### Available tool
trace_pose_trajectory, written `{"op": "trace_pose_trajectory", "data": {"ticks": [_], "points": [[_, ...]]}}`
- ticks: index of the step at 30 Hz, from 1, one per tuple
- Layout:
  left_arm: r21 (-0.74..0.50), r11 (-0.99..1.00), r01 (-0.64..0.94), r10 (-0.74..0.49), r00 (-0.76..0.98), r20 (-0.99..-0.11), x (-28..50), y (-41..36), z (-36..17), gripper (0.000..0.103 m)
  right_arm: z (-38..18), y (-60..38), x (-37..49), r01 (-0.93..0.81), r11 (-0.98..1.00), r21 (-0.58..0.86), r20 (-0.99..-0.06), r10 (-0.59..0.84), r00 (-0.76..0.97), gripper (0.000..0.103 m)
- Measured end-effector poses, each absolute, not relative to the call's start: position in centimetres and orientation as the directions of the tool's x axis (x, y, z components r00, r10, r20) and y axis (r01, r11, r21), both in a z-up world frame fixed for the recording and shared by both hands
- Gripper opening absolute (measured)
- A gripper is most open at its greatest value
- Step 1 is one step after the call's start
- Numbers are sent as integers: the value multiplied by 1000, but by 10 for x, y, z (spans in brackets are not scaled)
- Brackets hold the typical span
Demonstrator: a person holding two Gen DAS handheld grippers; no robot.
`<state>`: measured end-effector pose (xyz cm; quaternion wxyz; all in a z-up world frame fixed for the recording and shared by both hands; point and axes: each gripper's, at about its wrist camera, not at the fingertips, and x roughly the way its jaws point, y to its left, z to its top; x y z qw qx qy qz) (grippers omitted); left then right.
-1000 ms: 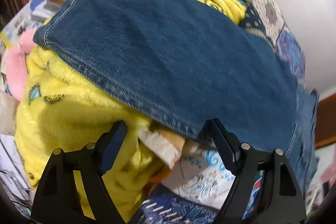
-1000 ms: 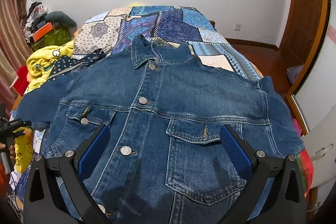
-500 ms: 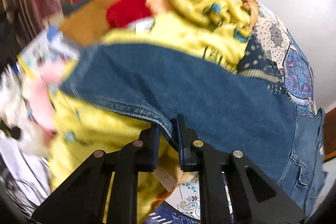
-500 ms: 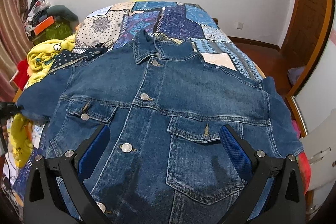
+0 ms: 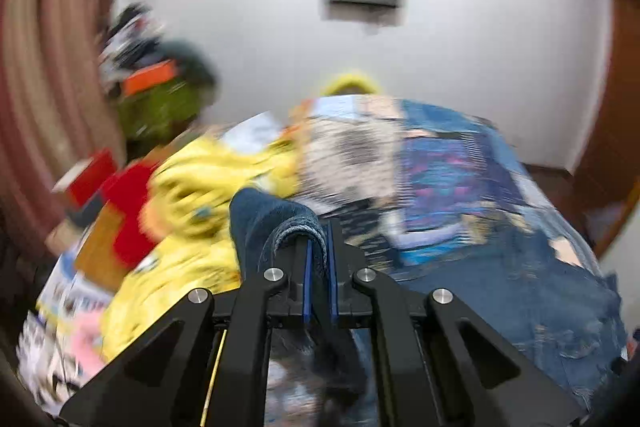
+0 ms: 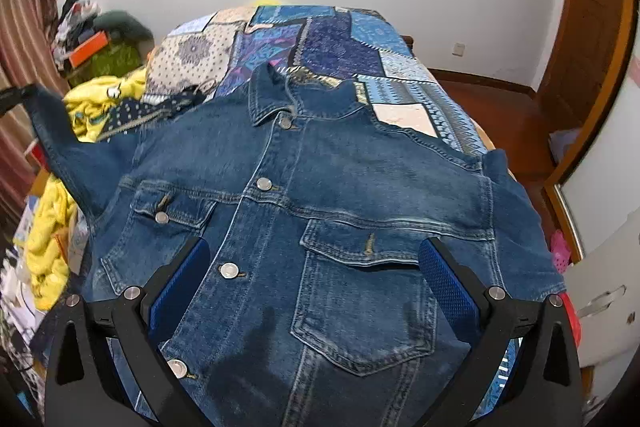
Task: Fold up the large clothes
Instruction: 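Fold the held sleeve across the jacket front with the left gripper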
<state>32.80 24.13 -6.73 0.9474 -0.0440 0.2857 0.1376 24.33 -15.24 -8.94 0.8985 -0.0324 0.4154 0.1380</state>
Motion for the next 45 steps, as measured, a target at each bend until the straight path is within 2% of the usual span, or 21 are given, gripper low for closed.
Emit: {"op": "trace_pose_trajectory", "data": {"ticks": [4, 11, 17, 21, 24, 26, 28, 30, 36, 41, 45], "points": [[31, 990, -141, 133, 810, -571, 355, 173, -74, 5, -86, -166, 239, -266, 962, 59, -749, 219, 625, 103], [13, 996, 84, -46, 660, -750, 387, 65, -152, 5, -86, -181, 240, -277, 961, 20, -753, 197, 628, 103], [-12, 986, 165, -96, 513, -853, 377, 18, -211, 5, -92, -184, 245, -309, 951, -24, -768, 180, 614, 103], [-50, 984, 172, -126, 467, -875, 363, 18, -224, 6, -96, -182, 250, -335, 941, -51, -776, 174, 606, 103], [-96, 978, 187, -171, 438, -882, 349, 28, -220, 16, -96, -178, 256, -356, 932, -65, -781, 174, 600, 103], [-111, 977, 181, -182, 443, -878, 339, 40, -214, 30, -94, -173, 258, -369, 926, -82, -776, 173, 606, 103], [-134, 979, 156, -193, 472, -860, 330, 56, -204, 50, -90, -169, 259, -377, 921, -99, -767, 171, 619, 103], [-170, 979, 108, -201, 507, -838, 324, 78, -195, 56, -88, -164, 260, -384, 917, -110, -756, 173, 631, 103], [-316, 947, -58, -240, 525, -817, 323, 146, -193, 58, -87, -151, 261, -402, 908, -119, -742, 188, 644, 103], [-547, 818, -178, -397, 514, -761, 329, 188, -218, 58, -94, -145, 261, -412, 903, -124, -747, 188, 638, 103], [-653, 719, -237, -472, 523, -710, 336, 204, -236, 58, -97, -146, 261, -413, 903, -122, -753, 186, 631, 103]]}}
